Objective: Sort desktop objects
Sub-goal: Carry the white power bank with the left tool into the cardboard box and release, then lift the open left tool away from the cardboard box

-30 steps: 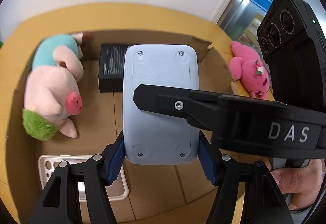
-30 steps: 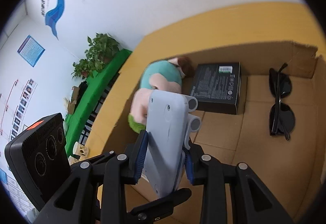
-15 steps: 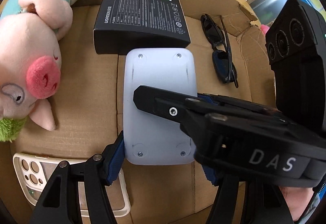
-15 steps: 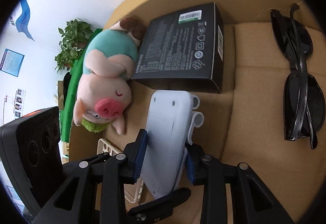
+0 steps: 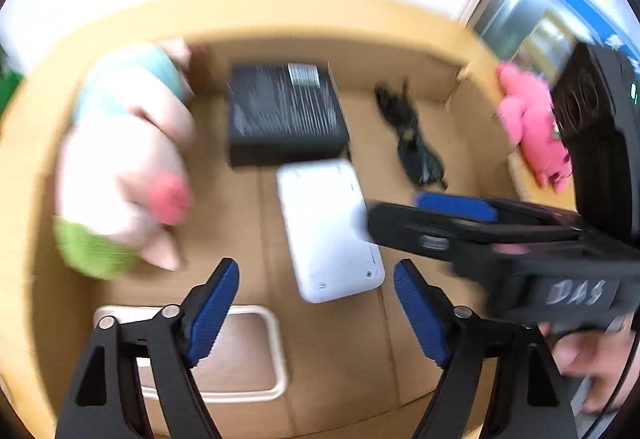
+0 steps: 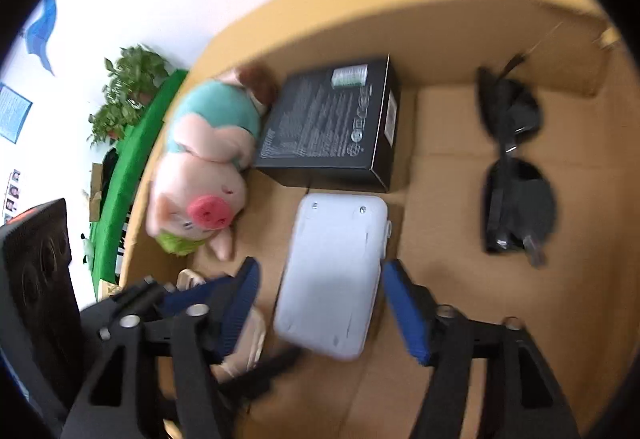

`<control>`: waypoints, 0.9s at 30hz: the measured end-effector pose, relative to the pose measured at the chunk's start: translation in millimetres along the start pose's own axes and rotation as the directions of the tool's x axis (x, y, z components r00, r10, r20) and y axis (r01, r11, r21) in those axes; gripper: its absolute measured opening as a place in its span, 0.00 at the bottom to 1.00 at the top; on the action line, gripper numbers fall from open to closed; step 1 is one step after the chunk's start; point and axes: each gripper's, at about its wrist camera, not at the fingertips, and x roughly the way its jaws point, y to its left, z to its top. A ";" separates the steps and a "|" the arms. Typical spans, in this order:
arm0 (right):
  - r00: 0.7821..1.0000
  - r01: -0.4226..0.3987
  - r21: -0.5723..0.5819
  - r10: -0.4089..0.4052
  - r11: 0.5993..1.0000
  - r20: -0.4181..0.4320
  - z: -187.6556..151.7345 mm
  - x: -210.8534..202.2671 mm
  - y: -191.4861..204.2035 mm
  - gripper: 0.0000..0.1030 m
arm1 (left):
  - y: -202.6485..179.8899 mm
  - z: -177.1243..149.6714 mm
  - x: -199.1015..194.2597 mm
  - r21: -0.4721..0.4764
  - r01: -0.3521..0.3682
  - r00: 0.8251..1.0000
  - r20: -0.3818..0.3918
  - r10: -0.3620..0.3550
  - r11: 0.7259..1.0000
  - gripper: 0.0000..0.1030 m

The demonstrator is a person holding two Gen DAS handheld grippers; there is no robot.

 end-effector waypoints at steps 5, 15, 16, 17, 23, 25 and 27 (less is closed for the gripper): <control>0.966 0.164 -0.100 -0.139 0.981 0.217 -53.0 -68.1 24.6 0.81 | 19.1 -46.2 -75.5 0.058 -0.166 0.917 0.377 0.133 0.984 1.00; 0.759 0.385 0.001 -0.317 0.923 0.569 -161.0 -70.0 30.5 0.84 | 85.3 -107.1 -62.9 -0.057 -0.227 0.845 0.485 0.226 0.972 1.00; 0.733 0.415 0.015 -0.345 0.910 0.586 -165.1 -66.2 29.4 0.84 | 86.5 -109.5 -57.5 -0.067 -0.236 0.843 0.482 0.239 0.969 1.00; 0.712 0.443 0.016 -0.362 0.897 0.601 -169.2 -63.2 29.3 0.84 | 81.2 -113.2 -42.8 -0.080 -0.259 0.835 0.482 0.265 0.963 1.00; 0.660 0.536 -0.040 -0.389 0.843 0.643 -188.8 -49.7 37.6 0.86 | 72.4 -133.3 -35.5 -0.081 -0.268 0.788 0.554 0.267 0.960 1.00; 0.650 0.532 -0.040 -0.378 0.846 0.659 -192.6 -49.3 36.6 0.87 | 73.0 -136.8 -37.3 -0.078 -0.262 0.777 0.575 0.258 0.962 1.00; 0.645 0.535 -0.037 -0.379 0.844 0.664 -193.5 -48.4 37.1 0.88 | 72.7 -137.1 -38.3 -0.077 -0.261 0.777 0.574 0.257 0.962 1.00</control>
